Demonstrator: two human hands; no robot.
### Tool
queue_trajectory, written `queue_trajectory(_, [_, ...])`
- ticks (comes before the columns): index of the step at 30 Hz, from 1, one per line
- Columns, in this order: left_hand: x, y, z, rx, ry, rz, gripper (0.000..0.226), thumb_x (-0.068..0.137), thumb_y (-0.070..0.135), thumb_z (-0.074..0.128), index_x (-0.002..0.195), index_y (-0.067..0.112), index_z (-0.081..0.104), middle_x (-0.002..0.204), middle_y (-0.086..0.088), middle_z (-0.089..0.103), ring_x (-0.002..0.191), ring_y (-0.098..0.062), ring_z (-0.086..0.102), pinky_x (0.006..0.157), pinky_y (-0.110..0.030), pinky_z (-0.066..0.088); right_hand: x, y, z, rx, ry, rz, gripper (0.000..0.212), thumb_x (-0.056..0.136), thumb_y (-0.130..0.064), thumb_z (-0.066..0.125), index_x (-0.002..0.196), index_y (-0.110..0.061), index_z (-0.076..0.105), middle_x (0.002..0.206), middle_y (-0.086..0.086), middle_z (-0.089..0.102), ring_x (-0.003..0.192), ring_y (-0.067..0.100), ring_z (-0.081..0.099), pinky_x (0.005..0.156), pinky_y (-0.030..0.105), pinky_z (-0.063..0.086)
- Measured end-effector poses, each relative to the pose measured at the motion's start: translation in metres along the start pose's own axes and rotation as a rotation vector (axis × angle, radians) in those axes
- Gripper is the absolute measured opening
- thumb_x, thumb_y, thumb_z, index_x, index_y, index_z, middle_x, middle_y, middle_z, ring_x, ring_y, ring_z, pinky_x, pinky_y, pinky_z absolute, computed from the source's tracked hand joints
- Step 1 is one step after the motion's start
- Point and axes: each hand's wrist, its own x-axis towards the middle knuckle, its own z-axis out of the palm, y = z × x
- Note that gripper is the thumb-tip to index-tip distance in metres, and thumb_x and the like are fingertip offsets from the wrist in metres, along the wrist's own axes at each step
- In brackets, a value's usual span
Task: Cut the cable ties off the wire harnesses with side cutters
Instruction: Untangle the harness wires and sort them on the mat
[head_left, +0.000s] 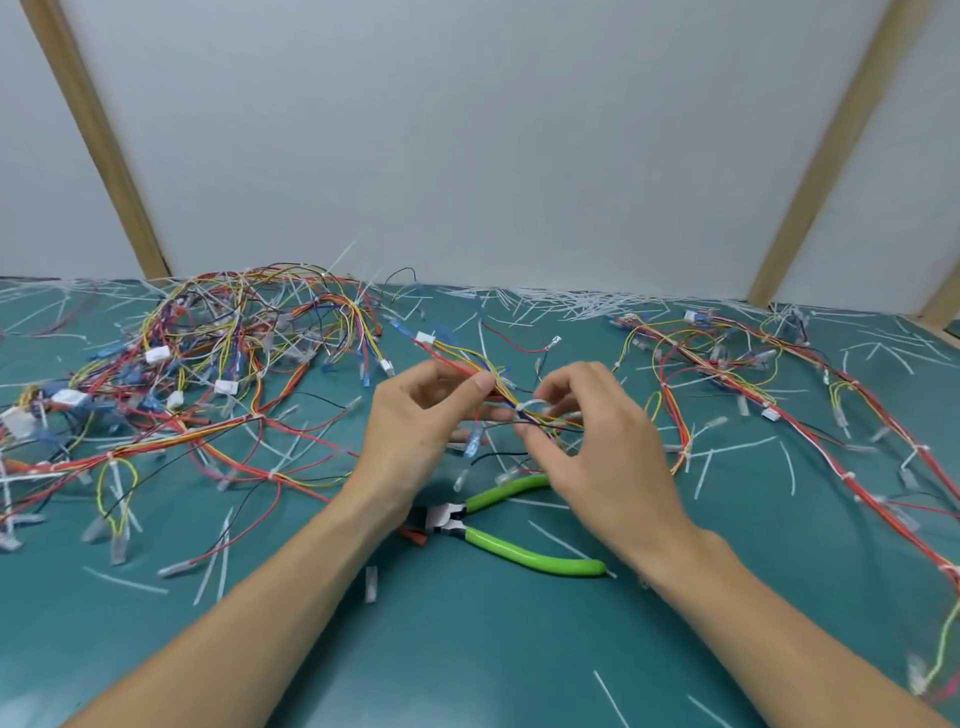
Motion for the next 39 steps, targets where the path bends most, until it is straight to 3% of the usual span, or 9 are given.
queue_trajectory(3, [0.000,0.001,-0.001,0.001,0.013,-0.021,0.013,0.096,0.023,0.066,0.094,0.011,0.068,0.089,-0.006,0.077,0.085,-0.028,0.077,0.075,-0.050,0.060,0.000,0.002,0.000,0.020,0.062,0.071,0.047,0.082,-0.033,0.084,0.113,-0.030,0.049,0.105,-0.012,0.053,0.089,0.005,0.062,0.076,0.026,0.052])
queue_trajectory(5, [0.001,0.001,-0.001,-0.005,0.019,-0.026,0.012,0.096,0.024,0.065,0.094,0.012,0.067,0.087,-0.002,0.076,0.085,-0.027,0.077,0.072,-0.046,0.061,0.000,0.003,0.000,0.001,0.059,0.110,0.052,0.080,-0.038,0.084,0.115,-0.033,0.045,0.106,-0.014,0.052,0.090,0.003,0.061,0.076,0.015,0.046])
queue_trajectory(9, [0.002,0.003,-0.003,-0.051,0.036,-0.032,0.014,0.098,0.022,0.063,0.099,0.009,0.065,0.089,0.000,0.075,0.084,-0.030,0.076,0.057,-0.030,0.059,0.001,0.005,-0.003,-0.184,0.060,0.007,0.020,0.088,-0.039,0.079,0.093,-0.027,0.063,0.089,-0.018,0.068,0.084,0.007,0.063,0.118,0.041,0.034])
queue_trajectory(11, [0.002,0.005,-0.004,-0.082,-0.002,-0.029,0.012,0.100,0.018,0.058,0.103,0.008,0.063,0.093,-0.003,0.076,0.087,-0.030,0.076,0.056,-0.028,0.059,0.002,0.005,-0.004,-0.165,0.061,0.007,0.012,0.091,-0.037,0.077,0.091,-0.029,0.068,0.087,-0.019,0.071,0.083,0.006,0.065,0.121,0.045,0.030])
queue_trajectory(16, [0.004,0.008,-0.008,-0.122,-0.139,-0.050,0.027,0.105,0.016,0.045,0.130,0.017,0.054,0.114,-0.008,0.074,0.106,-0.028,0.072,0.078,-0.039,0.057,0.001,0.007,-0.002,-0.036,0.071,0.113,0.011,0.092,-0.033,0.075,0.088,-0.031,0.064,0.080,-0.021,0.069,0.084,0.011,0.066,0.088,0.043,0.052])
queue_trajectory(19, [0.004,0.009,-0.007,-0.132,0.005,-0.076,0.023,0.105,0.016,0.046,0.124,0.015,0.058,0.104,-0.010,0.077,0.093,-0.027,0.075,0.061,-0.029,0.058,0.000,0.010,0.001,-0.004,0.109,0.147,0.014,0.094,-0.033,0.072,0.087,-0.031,0.060,0.079,-0.023,0.068,0.081,0.005,0.065,0.076,0.039,0.051])
queue_trajectory(24, [0.002,0.005,-0.005,0.105,-0.016,-0.043,0.017,0.100,0.015,0.056,0.090,0.012,0.069,0.084,-0.007,0.076,0.065,-0.019,0.068,0.048,-0.024,0.045,-0.002,0.010,0.005,0.013,0.119,0.135,0.016,0.094,-0.033,0.072,0.087,-0.031,0.058,0.081,-0.022,0.068,0.082,0.004,0.064,0.075,0.038,0.051])
queue_trajectory(29, [-0.007,0.003,0.011,0.066,-0.096,0.011,0.009,0.092,0.009,0.068,0.088,0.012,0.076,0.068,0.001,0.070,0.054,-0.004,0.056,0.045,-0.011,0.038,-0.002,0.007,0.001,0.003,0.111,0.059,0.014,0.093,-0.031,0.073,0.088,-0.030,0.060,0.082,-0.020,0.069,0.081,0.003,0.067,0.074,0.040,0.055])
queue_trajectory(39, [-0.007,0.002,0.007,0.071,-0.058,-0.056,0.011,0.087,0.016,0.074,0.077,0.016,0.077,0.057,0.004,0.059,0.051,-0.011,0.047,0.045,-0.020,0.032,-0.001,-0.002,-0.002,0.051,0.048,0.000,0.027,0.098,-0.047,0.060,0.084,-0.026,0.070,0.079,-0.018,0.072,0.079,0.003,0.071,0.072,0.040,0.055])
